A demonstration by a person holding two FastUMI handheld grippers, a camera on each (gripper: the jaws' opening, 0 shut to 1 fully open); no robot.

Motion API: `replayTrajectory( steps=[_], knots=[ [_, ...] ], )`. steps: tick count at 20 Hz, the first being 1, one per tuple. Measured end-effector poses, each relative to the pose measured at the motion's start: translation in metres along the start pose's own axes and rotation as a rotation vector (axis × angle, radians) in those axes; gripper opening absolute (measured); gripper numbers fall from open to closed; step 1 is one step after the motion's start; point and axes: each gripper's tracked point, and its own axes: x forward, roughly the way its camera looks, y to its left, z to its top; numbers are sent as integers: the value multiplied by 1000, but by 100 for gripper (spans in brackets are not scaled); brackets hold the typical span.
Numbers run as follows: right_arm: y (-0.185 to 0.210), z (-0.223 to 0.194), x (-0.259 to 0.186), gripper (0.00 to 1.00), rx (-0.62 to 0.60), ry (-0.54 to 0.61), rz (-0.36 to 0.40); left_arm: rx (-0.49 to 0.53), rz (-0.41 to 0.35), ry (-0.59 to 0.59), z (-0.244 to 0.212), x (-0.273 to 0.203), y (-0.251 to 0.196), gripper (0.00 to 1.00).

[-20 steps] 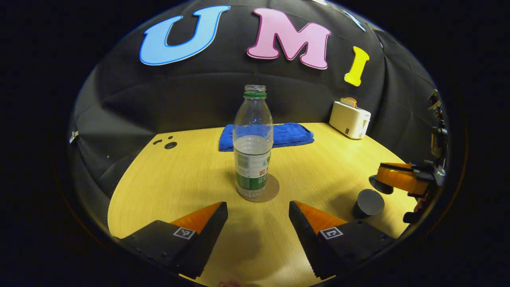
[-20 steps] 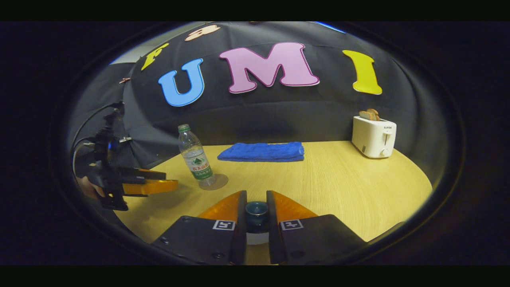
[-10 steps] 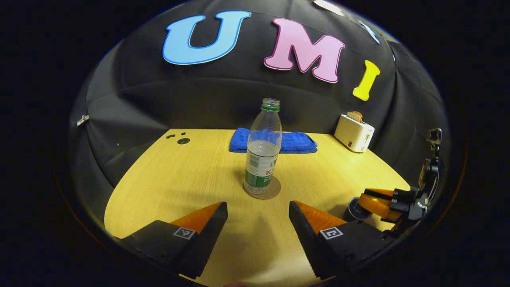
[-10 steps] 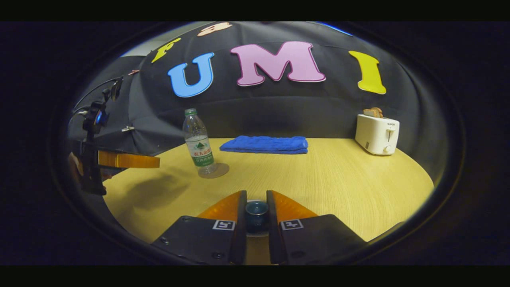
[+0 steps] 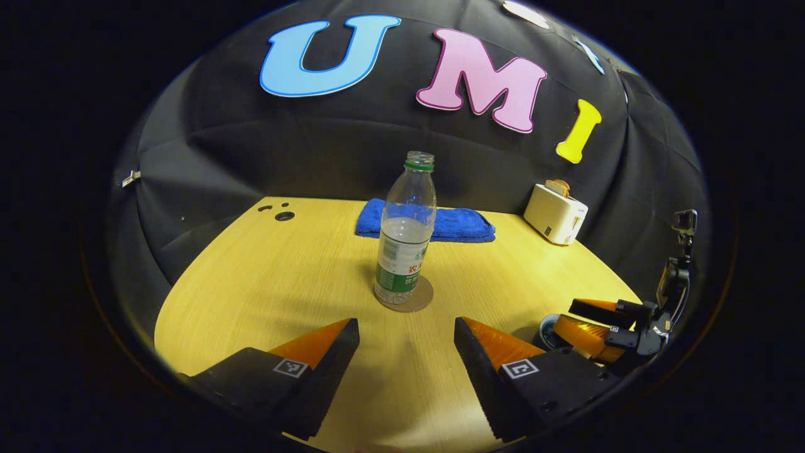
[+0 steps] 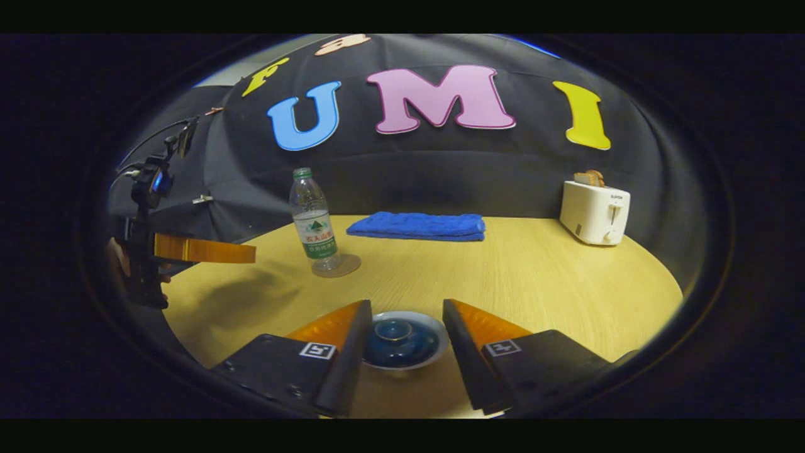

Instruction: Open the teacup lid with one hand, grasp the water bottle and pour water into the teacup with the other hand; after pouring, place the water bottle on the coaster and then close the teacup lid.

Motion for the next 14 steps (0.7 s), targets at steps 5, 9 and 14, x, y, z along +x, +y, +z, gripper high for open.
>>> replayTrajectory(
  steps=[5,9,14],
  knots=[
    [-17,53,-26,99,19,-59,-52,19,18,-45,26,-18,-14,95],
    [-28,99,-60,99,10,-78,-91,-35,42,-91,52,-39,-33,96],
    [-27,162,-112,99,-33,-130,-106,-54,80,-253,102,-69,-42,95]
  ],
)
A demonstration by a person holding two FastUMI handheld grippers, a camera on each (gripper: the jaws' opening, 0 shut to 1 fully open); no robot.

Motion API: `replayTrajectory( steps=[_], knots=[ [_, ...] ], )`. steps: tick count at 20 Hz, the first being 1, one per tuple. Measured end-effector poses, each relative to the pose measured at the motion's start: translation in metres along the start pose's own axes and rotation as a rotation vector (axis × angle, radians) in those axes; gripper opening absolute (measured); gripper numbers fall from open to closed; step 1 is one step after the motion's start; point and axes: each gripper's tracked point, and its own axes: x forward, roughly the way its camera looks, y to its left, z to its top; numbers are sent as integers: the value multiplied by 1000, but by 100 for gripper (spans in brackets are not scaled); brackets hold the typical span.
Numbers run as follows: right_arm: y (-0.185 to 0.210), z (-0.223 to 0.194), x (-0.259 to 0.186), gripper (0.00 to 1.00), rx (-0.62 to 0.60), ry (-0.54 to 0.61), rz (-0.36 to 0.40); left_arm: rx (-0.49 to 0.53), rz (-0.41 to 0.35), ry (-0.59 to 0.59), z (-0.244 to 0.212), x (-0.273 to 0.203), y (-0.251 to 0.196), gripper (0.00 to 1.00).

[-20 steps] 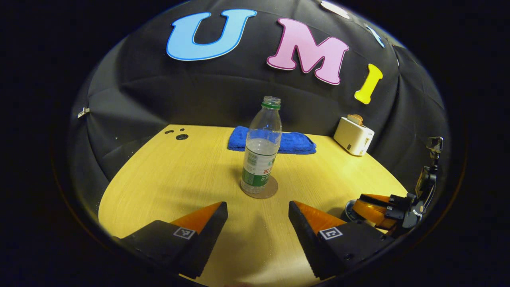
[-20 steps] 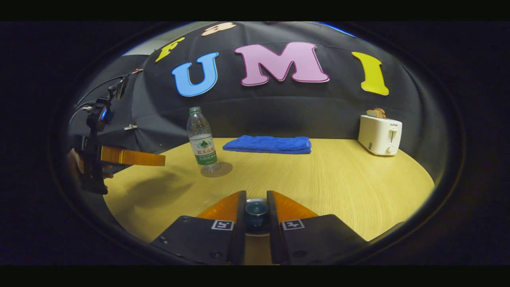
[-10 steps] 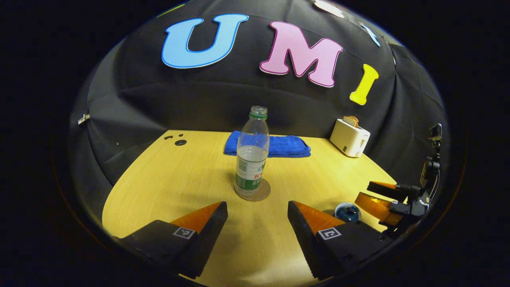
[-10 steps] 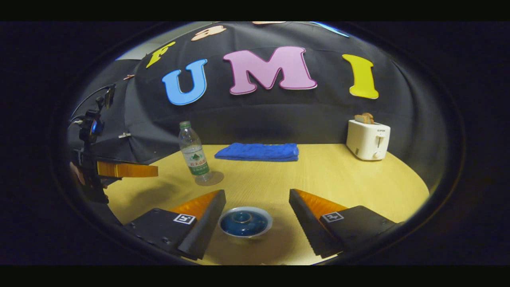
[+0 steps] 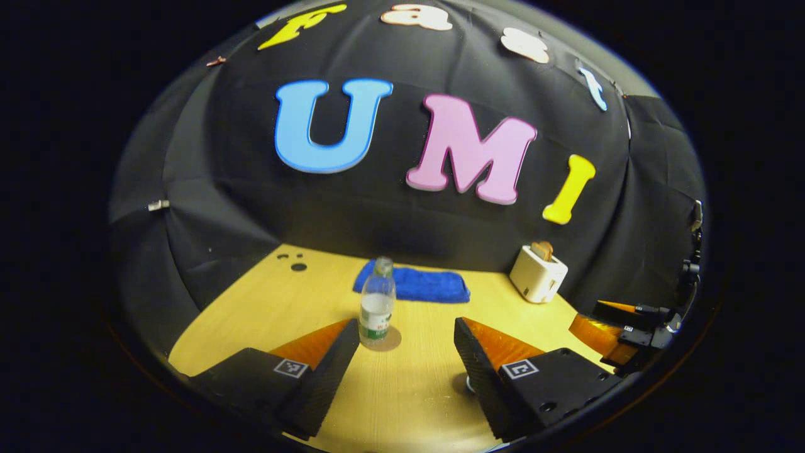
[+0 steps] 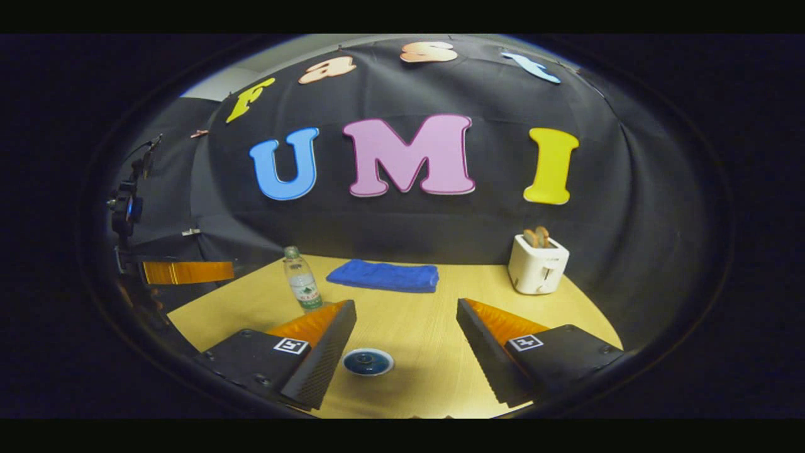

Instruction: Open the teacup lid with one hand, grasp the water bottle and pour water into the teacup with the other hand; after pouring, place the water bottle on the coaster and then close the teacup lid.

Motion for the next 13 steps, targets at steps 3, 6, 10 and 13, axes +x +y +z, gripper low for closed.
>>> replayTrajectory(
  steps=[3,6,10,13],
  knots=[
    [2,32,-24,99,-11,-53,-12,43,66,-116,34,-16,16,95],
    [9,51,-47,99,13,-82,-31,74,108,-173,55,-44,24,95],
    [10,62,-74,98,47,-85,-94,111,107,-191,71,-82,33,95],
    [16,74,-88,99,34,-98,-107,108,53,-195,72,-97,28,95]
  ],
)
